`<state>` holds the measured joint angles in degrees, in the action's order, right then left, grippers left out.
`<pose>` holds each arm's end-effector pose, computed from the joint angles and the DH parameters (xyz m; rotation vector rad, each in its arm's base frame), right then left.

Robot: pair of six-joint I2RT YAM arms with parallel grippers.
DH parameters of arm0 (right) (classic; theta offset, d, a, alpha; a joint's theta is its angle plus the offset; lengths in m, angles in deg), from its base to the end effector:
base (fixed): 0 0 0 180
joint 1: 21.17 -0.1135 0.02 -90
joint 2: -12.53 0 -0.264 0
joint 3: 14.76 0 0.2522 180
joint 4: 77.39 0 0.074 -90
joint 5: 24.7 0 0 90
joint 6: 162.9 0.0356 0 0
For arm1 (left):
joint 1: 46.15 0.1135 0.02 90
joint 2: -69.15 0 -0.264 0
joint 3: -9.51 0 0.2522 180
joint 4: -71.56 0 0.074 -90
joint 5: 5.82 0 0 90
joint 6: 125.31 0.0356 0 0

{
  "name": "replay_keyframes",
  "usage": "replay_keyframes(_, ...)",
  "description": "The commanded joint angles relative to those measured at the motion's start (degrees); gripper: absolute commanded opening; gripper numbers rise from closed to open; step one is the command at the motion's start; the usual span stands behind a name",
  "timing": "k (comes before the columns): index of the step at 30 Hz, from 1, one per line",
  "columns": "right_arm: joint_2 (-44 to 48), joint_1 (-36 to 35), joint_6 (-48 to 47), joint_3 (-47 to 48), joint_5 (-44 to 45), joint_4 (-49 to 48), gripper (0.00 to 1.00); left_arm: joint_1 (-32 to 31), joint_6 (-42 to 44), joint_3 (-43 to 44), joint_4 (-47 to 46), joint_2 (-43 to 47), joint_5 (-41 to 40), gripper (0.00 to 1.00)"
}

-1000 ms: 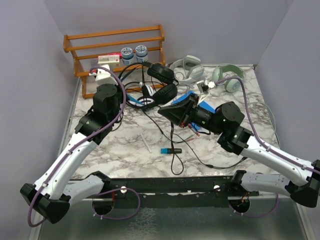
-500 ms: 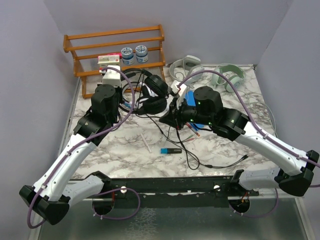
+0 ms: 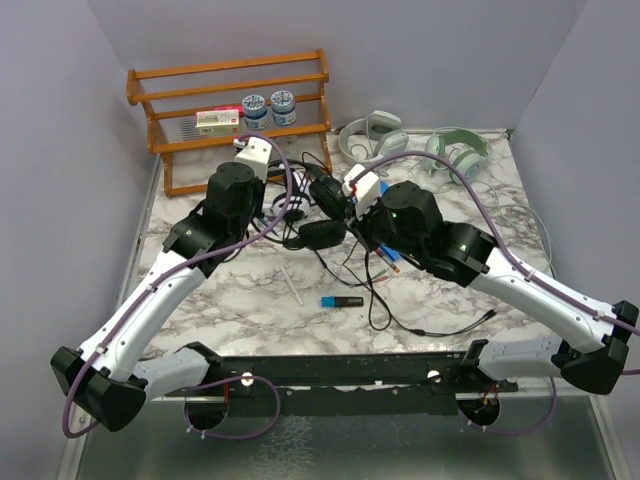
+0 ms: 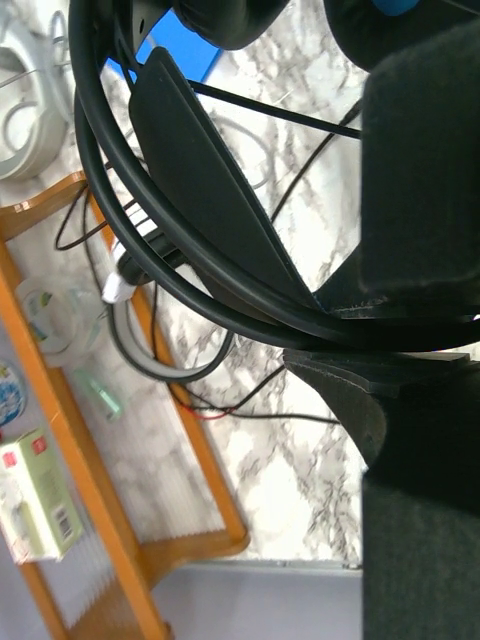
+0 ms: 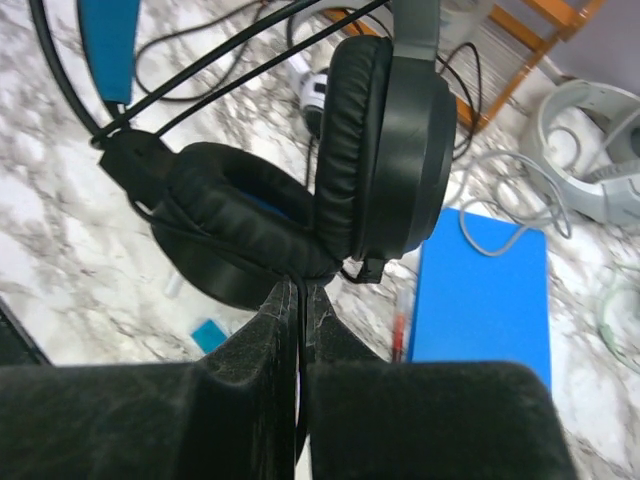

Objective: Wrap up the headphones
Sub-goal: Wrap the headphones cable around the headphones.

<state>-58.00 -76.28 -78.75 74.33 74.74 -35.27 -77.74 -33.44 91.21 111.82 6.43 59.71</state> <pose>0.1599 0.2190 0.3991 -0.9188 1.7737 0.3947 0.2093 -0.1114 0.3915 0.2753 1.8880 0.0647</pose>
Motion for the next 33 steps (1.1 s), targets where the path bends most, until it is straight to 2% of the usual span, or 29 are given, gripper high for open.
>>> replay_keyframes(1,1.8,0.1,-5.0,-1.4,10.2,-2.3,0.09,-0.2,-1.6,1.8,3.4,-1.2,6.7,0.0)
replay_keyframes(9,3.3,0.1,-9.0,-2.6,13.6,-4.7,0.12,-0.6,-3.7,4.7,7.9,-5.1,9.2,0.0)
replay_keyframes(20,-2.1,0.1,-15.9,0.3,23.5,-6.6,0.21,-2.8,-3.8,7.3,11.6,-8.0,9.9,0.0)
replay_keyframes(28,-3.7,0.1,-17.2,-0.3,26.3,-10.3,0.22,-3.5,-3.5,8.3,12.5,-7.9,11.4,0.0)
replay_keyframes(33,-4.4,0.2,-14.4,-1.8,26.4,-12.7,0.24,-3.5,-3.8,8.0,12.9,-7.4,15.4,0.0)
